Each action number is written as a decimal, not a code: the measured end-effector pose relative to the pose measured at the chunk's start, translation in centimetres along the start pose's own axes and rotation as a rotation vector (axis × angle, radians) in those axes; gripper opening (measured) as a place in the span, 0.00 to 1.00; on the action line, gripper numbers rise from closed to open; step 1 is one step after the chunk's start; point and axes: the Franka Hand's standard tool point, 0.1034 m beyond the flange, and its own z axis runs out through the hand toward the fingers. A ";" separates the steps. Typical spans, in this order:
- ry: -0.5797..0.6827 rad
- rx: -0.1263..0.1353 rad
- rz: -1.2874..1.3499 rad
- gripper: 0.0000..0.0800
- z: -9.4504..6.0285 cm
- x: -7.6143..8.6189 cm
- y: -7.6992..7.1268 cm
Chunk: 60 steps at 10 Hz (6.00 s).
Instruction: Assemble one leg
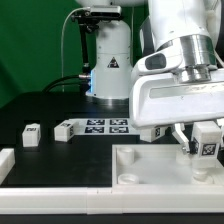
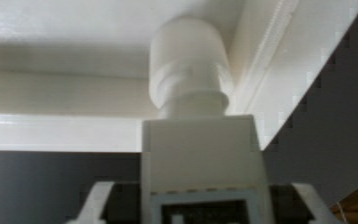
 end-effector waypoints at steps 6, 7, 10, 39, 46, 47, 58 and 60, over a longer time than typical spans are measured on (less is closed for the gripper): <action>0.012 -0.008 0.003 0.36 0.7 -0.6 0.5; 0.018 -0.009 -0.018 0.36 0.7 -0.6 0.6; 0.018 -0.010 -0.031 0.37 0.7 -0.5 0.6; -0.575 0.081 0.057 0.38 -0.6 1.9 0.3; -0.490 -0.121 0.696 0.38 -0.7 1.8 0.4; -0.478 -0.164 0.850 0.38 -0.7 1.8 0.5; -0.474 -0.217 1.088 0.81 -0.7 1.1 -0.7; -0.490 -0.153 0.817 0.81 -0.6 0.9 -1.2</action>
Offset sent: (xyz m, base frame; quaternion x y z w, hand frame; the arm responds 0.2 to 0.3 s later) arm 0.0023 -0.0038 -0.0082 0.0080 -0.0055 -0.0035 0.9999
